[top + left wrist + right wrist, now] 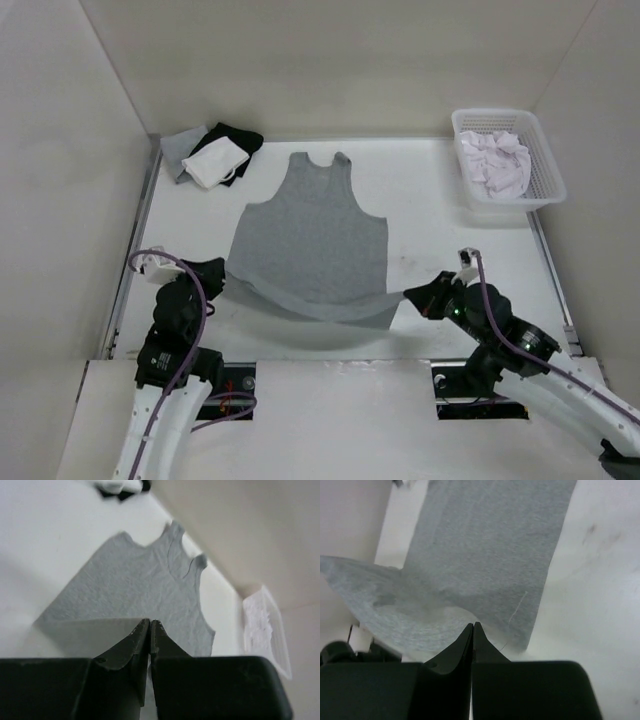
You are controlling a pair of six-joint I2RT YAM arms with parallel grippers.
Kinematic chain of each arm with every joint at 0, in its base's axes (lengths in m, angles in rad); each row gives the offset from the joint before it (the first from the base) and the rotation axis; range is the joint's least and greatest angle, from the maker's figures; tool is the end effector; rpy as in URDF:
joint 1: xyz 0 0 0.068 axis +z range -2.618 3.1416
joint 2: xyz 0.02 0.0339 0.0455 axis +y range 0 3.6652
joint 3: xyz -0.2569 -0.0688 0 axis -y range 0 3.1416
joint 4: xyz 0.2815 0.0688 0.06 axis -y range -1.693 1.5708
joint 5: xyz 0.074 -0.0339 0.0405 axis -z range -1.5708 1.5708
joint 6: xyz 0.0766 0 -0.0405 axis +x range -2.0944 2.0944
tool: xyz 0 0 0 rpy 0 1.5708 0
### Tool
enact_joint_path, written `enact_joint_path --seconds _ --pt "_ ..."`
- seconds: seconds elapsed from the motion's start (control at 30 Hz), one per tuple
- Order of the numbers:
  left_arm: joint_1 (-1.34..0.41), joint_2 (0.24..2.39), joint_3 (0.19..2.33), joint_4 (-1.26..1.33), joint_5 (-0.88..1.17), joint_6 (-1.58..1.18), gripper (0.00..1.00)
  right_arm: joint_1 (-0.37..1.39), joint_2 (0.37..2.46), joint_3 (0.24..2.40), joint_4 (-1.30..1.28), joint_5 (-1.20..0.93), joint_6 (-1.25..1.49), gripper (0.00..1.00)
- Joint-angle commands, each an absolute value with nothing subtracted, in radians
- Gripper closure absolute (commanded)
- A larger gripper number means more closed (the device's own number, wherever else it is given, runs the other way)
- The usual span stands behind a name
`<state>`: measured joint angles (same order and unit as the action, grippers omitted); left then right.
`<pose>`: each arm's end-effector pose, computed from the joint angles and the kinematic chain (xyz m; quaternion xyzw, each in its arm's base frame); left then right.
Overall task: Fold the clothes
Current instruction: Flatten the tank top out, then fold the tank top
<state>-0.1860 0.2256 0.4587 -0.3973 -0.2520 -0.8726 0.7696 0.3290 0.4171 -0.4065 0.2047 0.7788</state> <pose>0.1763 -0.0137 0.2701 -0.3312 0.6852 -0.2412 0.6022 0.1498 0.1235 0.2344 0.0636 0.8057 0.3484 0.4747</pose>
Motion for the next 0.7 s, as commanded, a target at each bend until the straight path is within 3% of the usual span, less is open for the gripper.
enact_joint_path --seconds 0.0,0.17,0.4,0.67 --pt "-0.228 0.157 0.413 -0.62 -0.245 -0.96 0.98 0.884 0.321 0.422 -0.498 0.264 0.943 1.0" --pt "-0.239 0.272 0.439 -0.479 -0.301 -0.948 0.98 1.002 0.429 0.465 -0.442 0.425 0.936 1.0" --pt "-0.197 0.834 0.592 0.05 -0.33 -0.923 0.98 0.607 0.924 0.702 -0.028 0.194 0.648 1.0" --pt "-0.082 1.42 0.951 0.258 -0.347 -0.879 0.97 0.285 1.535 1.182 0.126 -0.04 0.614 1.0"
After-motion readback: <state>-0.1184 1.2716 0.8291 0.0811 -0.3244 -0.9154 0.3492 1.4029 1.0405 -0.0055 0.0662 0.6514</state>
